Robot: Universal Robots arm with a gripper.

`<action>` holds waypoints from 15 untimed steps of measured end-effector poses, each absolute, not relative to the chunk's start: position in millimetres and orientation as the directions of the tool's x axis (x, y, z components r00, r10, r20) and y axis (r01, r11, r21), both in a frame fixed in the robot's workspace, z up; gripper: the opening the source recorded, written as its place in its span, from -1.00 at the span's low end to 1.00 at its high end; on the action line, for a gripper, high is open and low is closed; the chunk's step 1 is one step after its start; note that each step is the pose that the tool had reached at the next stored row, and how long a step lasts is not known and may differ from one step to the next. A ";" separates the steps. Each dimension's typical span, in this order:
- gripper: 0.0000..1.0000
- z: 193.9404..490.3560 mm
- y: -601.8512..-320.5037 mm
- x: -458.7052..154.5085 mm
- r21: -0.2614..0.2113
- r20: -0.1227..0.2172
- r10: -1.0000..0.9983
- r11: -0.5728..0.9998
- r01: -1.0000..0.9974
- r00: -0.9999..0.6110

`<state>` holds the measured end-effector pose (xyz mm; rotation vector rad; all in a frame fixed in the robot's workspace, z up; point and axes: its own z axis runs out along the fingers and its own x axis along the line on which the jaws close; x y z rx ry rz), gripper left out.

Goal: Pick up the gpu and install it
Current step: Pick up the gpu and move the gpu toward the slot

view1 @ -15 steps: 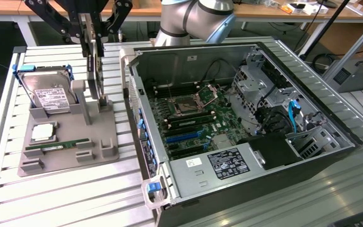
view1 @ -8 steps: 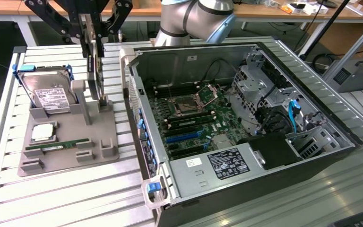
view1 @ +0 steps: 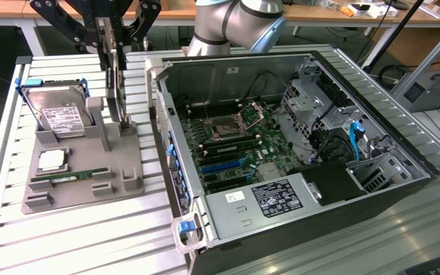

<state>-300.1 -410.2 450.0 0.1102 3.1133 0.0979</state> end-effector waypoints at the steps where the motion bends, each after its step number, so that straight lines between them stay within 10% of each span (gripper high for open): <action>1: -0.47 449.9 -410.3 -300.1 0.064 -0.023 0.071 0.996 0.070 -0.997; 15: -0.47 449.8 -413.7 -299.5 0.064 -0.023 0.071 0.996 0.070 -0.997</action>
